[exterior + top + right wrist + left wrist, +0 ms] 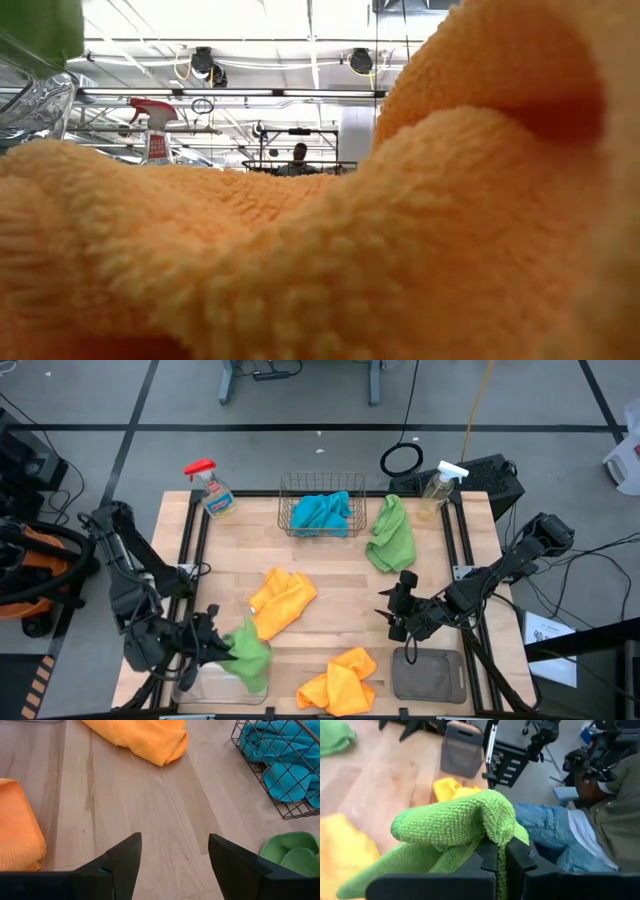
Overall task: Sort microfiber towel by color & place in baskets
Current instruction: Put the bottom green microfiber cloth into the transparent bin
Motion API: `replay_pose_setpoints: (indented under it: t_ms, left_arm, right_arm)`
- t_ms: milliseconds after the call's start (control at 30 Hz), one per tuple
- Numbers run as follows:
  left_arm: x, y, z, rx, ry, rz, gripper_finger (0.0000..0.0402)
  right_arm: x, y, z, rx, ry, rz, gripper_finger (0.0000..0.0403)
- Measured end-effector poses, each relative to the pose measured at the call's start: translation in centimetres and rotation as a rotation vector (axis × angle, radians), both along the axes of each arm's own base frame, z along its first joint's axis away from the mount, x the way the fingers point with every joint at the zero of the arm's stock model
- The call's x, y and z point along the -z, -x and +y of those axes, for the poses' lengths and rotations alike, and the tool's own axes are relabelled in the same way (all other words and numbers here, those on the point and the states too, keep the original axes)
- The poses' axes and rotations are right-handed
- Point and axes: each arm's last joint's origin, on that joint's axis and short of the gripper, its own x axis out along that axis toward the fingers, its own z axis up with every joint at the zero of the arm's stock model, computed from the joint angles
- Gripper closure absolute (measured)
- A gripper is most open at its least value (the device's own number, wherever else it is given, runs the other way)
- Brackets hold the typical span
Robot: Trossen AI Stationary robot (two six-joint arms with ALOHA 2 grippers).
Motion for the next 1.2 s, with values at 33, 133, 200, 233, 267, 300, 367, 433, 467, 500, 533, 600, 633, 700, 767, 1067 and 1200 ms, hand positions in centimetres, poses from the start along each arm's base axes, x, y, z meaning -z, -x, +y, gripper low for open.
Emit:
replay_pose_setpoints:
  t_ms: [33,133,200,233,267,300,367,433,467,500,533,600,633,700,767,1067,1200]
  left_arm:
    - [0.2,0.1,-0.2,-0.007,0.012,0.013,0.0392]
    - [0.8,0.1,-0.9,-0.017,0.028,0.044,0.0392]
    - [1.3,0.0,-1.5,-0.015,0.029,0.064,0.0392]
    - [1.6,0.0,-1.8,-0.013,0.029,0.076,0.0391]
    - [1.9,-0.1,-2.1,-0.014,0.030,0.090,0.0391]
    - [2.2,-0.1,-2.3,-0.017,0.029,0.102,0.0391]
    - [2.9,-0.3,-2.7,-0.039,0.033,0.132,0.0391]
    - [3.6,-0.4,-2.9,-0.071,0.030,0.172,0.0391]
    - [4.1,-0.5,-3.0,-0.088,0.025,0.192,0.0391]
    - [4.5,-0.6,-3.2,-0.105,0.019,0.212,0.0391]
    - [4.9,-0.6,-3.3,-0.124,0.014,0.231,0.0391]
    - [5.8,-0.8,-3.6,-0.154,0.001,0.265,0.0391]
    - [6.2,-0.9,-3.8,-0.160,-0.005,0.283,0.0391]
    - [6.9,-1.0,-4.2,-0.161,-0.014,0.315,0.0391]
    - [7.6,-1.2,-4.5,-0.156,-0.033,0.337,0.0391]
    - [10.4,-1.9,-5.8,-0.151,-0.118,0.415,0.0391]
    - [11.4,-2.0,-6.2,-0.155,-0.128,0.465,0.0391]
  right_arm:
    - [0.0,0.0,0.0,0.000,0.000,0.000,0.0181]
    - [0.0,0.0,0.0,0.001,0.002,-0.001,0.0181]
    - [0.0,0.0,0.0,0.010,0.012,-0.007,0.0181]
    - [0.0,0.0,-0.1,0.012,0.014,-0.008,0.0181]
    - [0.0,0.0,-0.1,0.011,0.015,-0.008,0.0181]
    - [0.0,0.0,-0.1,0.010,0.017,-0.007,0.0181]
    - [0.0,0.0,-0.1,0.009,0.018,-0.006,0.0181]
    - [0.0,0.0,-0.1,0.009,0.019,-0.006,0.0181]
    - [0.0,0.0,-0.1,0.009,0.019,-0.006,0.0181]
    - [0.0,0.0,-0.1,0.009,0.020,-0.006,0.0181]
    - [0.0,0.0,-0.1,0.008,0.020,-0.006,0.0181]
    - [0.0,0.0,-0.1,0.008,0.020,-0.006,0.0181]
    - [0.0,0.0,-0.1,0.008,0.020,-0.006,0.0181]
    - [0.0,0.0,-0.1,0.008,0.020,-0.006,0.0181]
    - [0.0,0.0,-0.1,0.008,0.020,-0.006,0.0181]
    - [0.0,0.0,-0.1,0.008,0.021,-0.006,0.0181]
    - [0.0,0.0,-0.1,0.008,0.021,-0.006,0.0181]
